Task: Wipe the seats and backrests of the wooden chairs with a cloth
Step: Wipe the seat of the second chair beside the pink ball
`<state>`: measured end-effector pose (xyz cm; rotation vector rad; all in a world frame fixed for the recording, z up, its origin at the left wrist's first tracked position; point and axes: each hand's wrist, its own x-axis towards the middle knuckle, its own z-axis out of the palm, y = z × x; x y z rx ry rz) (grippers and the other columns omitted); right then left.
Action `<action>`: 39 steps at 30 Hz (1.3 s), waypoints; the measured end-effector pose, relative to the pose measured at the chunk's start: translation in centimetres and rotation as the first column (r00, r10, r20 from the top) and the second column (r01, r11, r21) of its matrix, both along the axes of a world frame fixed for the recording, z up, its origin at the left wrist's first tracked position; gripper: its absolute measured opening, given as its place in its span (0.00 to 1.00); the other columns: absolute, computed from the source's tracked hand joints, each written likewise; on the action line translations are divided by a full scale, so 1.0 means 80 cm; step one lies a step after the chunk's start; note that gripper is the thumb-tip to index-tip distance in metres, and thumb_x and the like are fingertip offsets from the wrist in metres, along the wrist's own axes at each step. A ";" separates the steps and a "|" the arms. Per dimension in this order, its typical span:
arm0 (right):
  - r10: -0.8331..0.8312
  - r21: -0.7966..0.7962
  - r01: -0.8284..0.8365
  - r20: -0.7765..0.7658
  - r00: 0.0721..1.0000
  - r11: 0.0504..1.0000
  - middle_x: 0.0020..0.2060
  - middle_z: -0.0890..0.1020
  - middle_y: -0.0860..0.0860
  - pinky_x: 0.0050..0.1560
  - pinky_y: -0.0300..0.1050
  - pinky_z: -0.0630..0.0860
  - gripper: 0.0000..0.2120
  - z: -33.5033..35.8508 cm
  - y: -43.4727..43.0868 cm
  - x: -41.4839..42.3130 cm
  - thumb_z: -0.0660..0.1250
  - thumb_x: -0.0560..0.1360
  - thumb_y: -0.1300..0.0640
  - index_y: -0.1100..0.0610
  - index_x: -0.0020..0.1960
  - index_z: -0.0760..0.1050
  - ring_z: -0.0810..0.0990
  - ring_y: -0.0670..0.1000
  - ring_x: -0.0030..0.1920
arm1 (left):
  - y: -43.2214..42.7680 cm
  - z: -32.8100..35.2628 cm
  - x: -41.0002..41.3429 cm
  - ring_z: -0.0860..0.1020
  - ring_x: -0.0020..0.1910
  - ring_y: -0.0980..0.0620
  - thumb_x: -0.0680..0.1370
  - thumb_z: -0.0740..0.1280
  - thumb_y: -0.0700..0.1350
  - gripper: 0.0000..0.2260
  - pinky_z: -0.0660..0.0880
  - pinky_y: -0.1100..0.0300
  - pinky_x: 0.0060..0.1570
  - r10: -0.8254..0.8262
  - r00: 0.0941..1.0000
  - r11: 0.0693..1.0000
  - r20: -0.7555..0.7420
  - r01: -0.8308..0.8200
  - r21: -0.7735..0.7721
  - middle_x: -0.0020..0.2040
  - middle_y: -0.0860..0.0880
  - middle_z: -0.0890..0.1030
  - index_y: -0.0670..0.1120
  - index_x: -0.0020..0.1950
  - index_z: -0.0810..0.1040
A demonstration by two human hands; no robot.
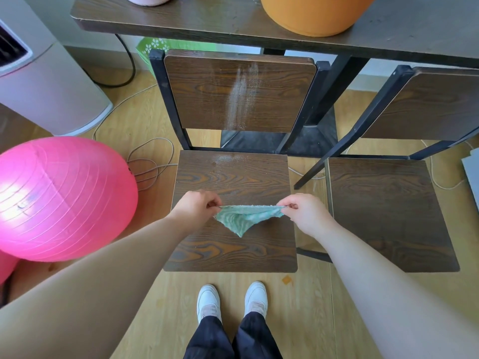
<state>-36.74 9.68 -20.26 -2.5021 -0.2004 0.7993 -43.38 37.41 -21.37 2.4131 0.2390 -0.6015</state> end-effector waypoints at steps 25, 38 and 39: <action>0.064 0.017 -0.072 0.272 0.960 0.997 0.51 0.80 0.46 0.49 0.40 0.76 0.09 0.074 0.026 0.083 0.65 0.80 0.54 0.51 0.55 0.82 0.76 0.46 0.48 | 0.040 0.052 0.066 0.75 0.44 0.55 0.80 0.67 0.44 0.04 0.66 0.70 0.38 -0.065 0.967 0.993 0.246 0.037 0.116 0.46 0.53 0.78 0.48 0.51 0.81; 0.169 0.024 -0.174 0.142 0.975 0.984 0.40 0.77 0.43 0.41 0.32 0.68 0.06 -0.035 -0.010 -0.030 0.69 0.77 0.57 0.52 0.50 0.85 0.75 0.44 0.40 | 0.022 -0.041 -0.042 0.75 0.43 0.53 0.76 0.68 0.41 0.04 0.73 0.57 0.45 -0.097 0.994 0.991 0.052 0.092 0.094 0.41 0.55 0.76 0.49 0.47 0.82; 0.177 0.017 -0.180 0.103 0.979 0.984 0.40 0.76 0.43 0.41 0.34 0.68 0.06 -0.054 -0.015 -0.045 0.69 0.77 0.57 0.51 0.49 0.85 0.75 0.44 0.39 | 0.018 -0.058 -0.058 0.75 0.42 0.53 0.75 0.69 0.41 0.04 0.72 0.58 0.44 -0.100 0.995 0.991 0.008 0.099 0.084 0.40 0.55 0.76 0.49 0.47 0.82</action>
